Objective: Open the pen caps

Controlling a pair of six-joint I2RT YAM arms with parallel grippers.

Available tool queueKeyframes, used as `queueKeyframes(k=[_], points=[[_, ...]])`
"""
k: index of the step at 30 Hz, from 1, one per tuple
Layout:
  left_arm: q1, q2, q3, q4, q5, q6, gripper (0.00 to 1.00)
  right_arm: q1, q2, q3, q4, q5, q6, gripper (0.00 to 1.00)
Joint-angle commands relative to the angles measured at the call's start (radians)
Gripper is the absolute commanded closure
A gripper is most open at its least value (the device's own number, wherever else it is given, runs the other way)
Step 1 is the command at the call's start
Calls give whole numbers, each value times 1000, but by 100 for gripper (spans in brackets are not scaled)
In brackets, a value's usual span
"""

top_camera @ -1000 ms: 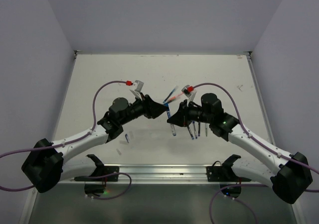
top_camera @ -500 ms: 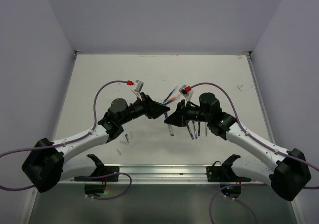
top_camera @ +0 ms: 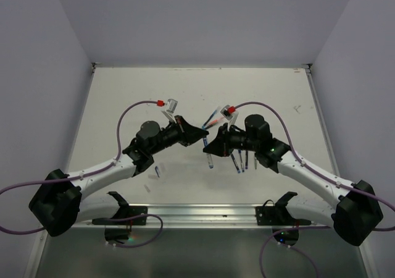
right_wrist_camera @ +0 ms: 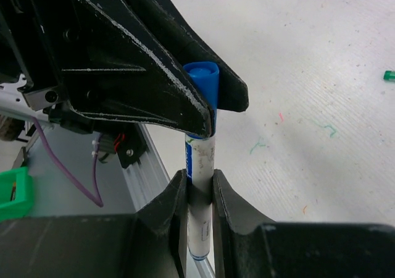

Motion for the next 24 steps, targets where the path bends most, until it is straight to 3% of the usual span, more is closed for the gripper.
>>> queueKeyframes(k=[1, 10, 24], points=[[-4, -5, 41, -104, -132, -29, 100, 5, 0, -2, -51, 88, -14, 100], [-7, 38, 178, -351, -520, -66, 100, 111, 41, -2, -191, 338, -62, 100], [-4, 67, 260, -380, -749, -89, 100, 141, 107, -41, -217, 408, -31, 100]])
